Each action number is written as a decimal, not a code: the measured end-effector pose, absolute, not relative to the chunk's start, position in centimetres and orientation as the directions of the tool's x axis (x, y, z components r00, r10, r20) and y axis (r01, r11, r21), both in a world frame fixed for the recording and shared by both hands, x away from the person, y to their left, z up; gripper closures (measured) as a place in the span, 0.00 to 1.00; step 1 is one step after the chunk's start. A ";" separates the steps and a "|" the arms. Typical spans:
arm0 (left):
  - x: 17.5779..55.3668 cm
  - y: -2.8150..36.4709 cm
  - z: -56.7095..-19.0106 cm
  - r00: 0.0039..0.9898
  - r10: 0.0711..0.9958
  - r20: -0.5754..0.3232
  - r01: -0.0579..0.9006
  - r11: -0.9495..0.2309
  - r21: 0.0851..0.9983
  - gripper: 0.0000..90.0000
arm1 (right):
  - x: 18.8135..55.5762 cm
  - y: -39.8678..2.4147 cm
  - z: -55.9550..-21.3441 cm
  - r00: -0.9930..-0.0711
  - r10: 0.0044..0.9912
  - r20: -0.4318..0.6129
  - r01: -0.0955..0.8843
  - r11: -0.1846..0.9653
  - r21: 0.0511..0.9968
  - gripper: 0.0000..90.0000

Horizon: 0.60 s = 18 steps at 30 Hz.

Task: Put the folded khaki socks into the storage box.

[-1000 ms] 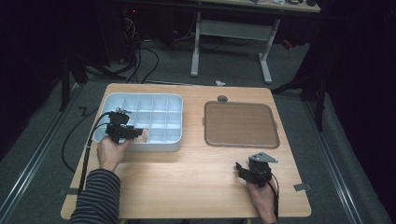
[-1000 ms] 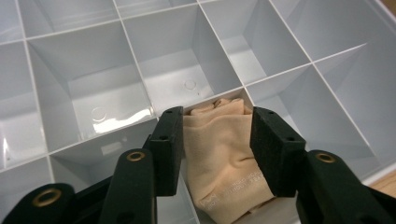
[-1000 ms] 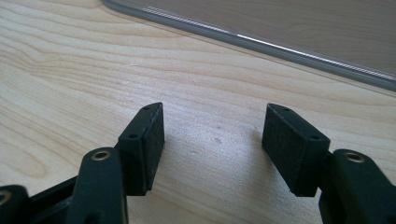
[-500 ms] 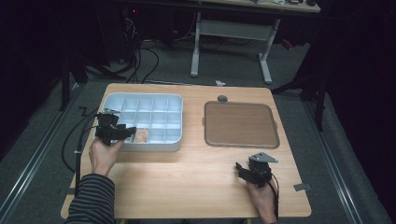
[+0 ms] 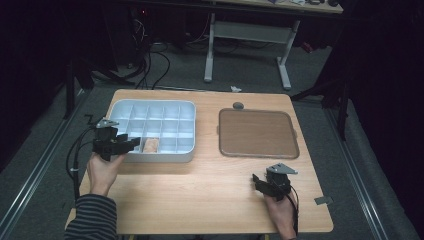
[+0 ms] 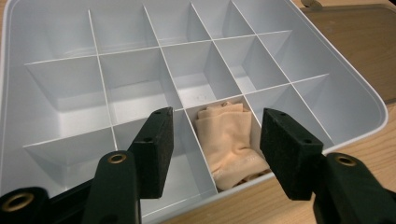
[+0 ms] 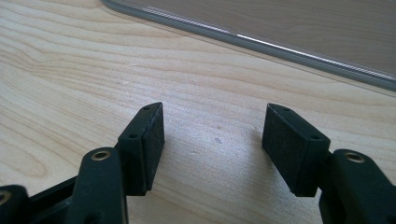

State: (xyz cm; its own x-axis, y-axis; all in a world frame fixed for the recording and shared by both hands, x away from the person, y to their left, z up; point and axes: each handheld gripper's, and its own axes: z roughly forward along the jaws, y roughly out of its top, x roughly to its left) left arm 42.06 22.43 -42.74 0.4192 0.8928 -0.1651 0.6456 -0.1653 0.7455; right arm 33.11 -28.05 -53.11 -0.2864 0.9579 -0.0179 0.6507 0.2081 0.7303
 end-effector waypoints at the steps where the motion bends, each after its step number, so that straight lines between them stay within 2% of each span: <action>1: 41.9 22.4 -42.6 0.422 0.892 -0.162 0.642 -0.168 0.748 0.48 | 33.1 -28.0 -53.1 -0.286 0.958 -0.018 0.651 0.208 0.730 0.43; 18: 39.3 22.8 -43.0 0.430 0.882 -0.192 0.624 -0.137 0.769 0.43 | 33.1 -28.1 -53.1 -0.289 0.957 -0.021 0.649 0.212 0.731 0.43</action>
State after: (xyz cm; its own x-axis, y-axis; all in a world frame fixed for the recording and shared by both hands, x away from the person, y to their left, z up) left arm 39.35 22.75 -42.97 0.4303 0.8820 -0.1922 0.6240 -0.1368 0.7694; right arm 33.13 -28.07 -53.12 -0.2891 0.9571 -0.0207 0.6486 0.2117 0.7311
